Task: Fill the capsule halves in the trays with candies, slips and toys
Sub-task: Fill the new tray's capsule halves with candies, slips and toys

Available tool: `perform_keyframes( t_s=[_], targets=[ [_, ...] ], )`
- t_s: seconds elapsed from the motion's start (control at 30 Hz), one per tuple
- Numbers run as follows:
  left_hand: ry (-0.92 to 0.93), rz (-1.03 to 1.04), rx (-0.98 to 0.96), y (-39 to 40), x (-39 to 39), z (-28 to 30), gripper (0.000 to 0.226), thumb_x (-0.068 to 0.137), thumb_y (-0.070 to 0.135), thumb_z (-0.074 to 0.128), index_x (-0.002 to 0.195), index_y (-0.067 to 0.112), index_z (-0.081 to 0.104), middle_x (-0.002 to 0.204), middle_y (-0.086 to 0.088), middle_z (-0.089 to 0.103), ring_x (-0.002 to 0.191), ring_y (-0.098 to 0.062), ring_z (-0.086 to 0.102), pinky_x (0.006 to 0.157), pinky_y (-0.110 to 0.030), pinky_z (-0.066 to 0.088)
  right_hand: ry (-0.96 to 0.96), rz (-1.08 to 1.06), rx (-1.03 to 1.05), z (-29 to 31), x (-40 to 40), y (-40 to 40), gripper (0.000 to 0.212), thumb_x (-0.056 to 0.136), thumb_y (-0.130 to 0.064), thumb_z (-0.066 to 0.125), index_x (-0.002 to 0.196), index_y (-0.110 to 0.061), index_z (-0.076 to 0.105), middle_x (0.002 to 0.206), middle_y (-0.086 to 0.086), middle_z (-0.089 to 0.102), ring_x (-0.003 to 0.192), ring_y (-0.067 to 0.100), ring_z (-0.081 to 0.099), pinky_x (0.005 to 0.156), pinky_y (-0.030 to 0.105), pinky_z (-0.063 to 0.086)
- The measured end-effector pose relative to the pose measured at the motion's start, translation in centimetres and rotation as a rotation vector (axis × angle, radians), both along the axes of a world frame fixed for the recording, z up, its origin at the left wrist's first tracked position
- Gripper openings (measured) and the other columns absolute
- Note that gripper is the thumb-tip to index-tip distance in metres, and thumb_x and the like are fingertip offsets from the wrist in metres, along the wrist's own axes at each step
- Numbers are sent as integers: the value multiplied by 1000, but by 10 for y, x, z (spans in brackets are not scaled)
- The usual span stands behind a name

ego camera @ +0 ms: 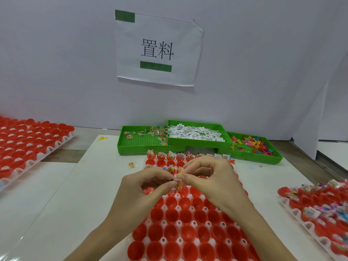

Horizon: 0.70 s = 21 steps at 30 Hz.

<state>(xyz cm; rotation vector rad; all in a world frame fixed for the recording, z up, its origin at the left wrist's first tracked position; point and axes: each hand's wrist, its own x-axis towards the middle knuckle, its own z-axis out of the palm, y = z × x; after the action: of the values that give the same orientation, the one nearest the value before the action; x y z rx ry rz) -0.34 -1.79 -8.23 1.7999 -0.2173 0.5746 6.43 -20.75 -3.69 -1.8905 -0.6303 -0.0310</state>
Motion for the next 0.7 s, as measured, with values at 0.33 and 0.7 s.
perform_keyframes(
  t_s=[0.33,0.7],
  targets=[
    [-14,71,-38,-3,1,0,13,83,21,82,91,31,81,86,5,79,80,-17,77,76,-23,60,32,179,0,2,-2,-5,7,86,-32,80,89,-27,82,82,-7,79,77,9,77,74,20,59],
    [75,-9,-4,-13,-1,2,14,87,24,81,100,30,80,92,12,79,86,-10,76,80,-25,61,101,174,-186,5,24,-23,3,86,-20,82,86,-18,79,80,0,78,77,15,76,73,23,58]
  ],
)
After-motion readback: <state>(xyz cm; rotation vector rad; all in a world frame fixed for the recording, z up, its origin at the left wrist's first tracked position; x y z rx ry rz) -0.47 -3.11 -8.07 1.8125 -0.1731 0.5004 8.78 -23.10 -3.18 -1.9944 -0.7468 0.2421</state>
